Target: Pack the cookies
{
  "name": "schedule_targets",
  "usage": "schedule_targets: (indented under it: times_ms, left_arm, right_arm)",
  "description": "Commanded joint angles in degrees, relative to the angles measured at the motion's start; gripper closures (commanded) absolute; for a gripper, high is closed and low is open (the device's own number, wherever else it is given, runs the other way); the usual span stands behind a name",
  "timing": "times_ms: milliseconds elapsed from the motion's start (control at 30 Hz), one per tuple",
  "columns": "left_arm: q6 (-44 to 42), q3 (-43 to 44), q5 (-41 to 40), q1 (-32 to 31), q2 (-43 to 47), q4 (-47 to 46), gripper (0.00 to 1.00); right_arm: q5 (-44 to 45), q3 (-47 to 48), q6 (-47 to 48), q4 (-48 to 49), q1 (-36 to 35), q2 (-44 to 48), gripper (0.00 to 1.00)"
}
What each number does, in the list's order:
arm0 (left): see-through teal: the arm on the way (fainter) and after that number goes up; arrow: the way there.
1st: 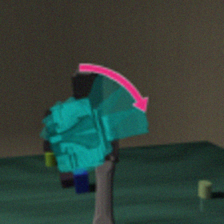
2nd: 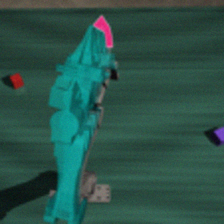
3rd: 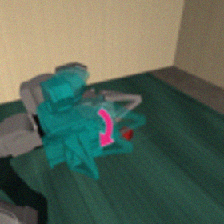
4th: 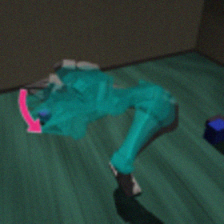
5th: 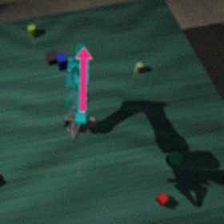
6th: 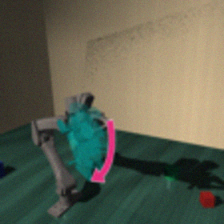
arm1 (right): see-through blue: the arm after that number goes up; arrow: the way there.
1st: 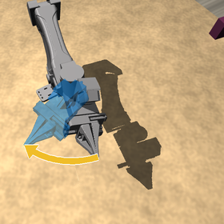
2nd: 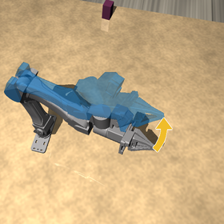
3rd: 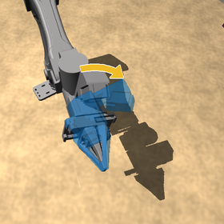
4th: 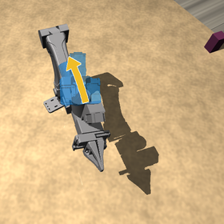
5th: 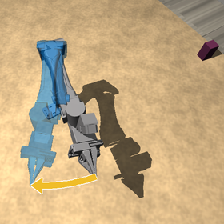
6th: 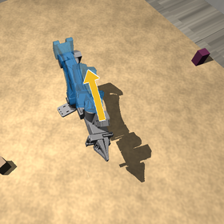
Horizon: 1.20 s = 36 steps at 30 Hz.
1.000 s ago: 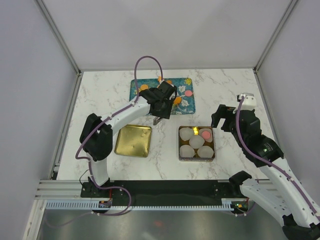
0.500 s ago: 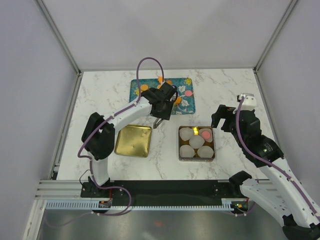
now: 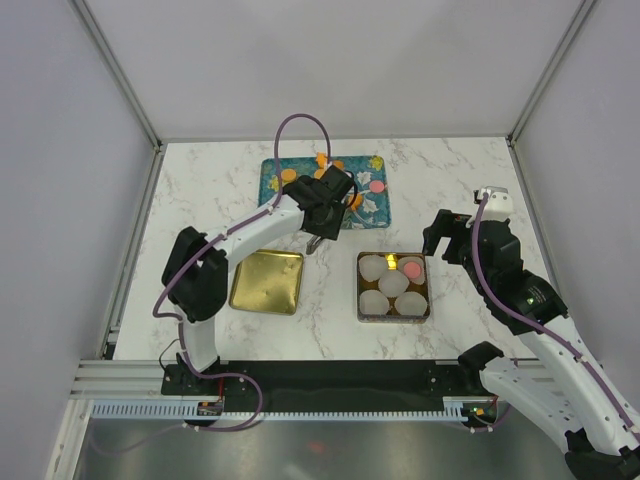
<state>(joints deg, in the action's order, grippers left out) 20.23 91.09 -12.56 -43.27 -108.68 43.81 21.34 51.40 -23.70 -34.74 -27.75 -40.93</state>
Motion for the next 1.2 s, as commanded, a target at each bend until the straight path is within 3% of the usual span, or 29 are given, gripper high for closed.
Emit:
schedule_targets:
  times_ms: [0, 667, 1167]
  left_arm:
    - [-2.9, 0.8, -2.9, -0.3, 4.4, 0.6, 0.54]
    - [-3.3, 0.1, -2.1, -2.0, 10.7, 1.4, 0.58]
    - [2.8, -10.6, -3.5, -14.6, 22.4, 1.5, 0.57]
  right_arm:
    - [1.0, 0.2, 0.5, 0.8, 0.1, 0.4, 0.02]
    - [1.9, 1.8, 1.5, 0.6, 0.1, -1.1, 0.02]
    - [2.4, 2.4, 2.2, 1.1, 0.1, -2.3, 0.02]
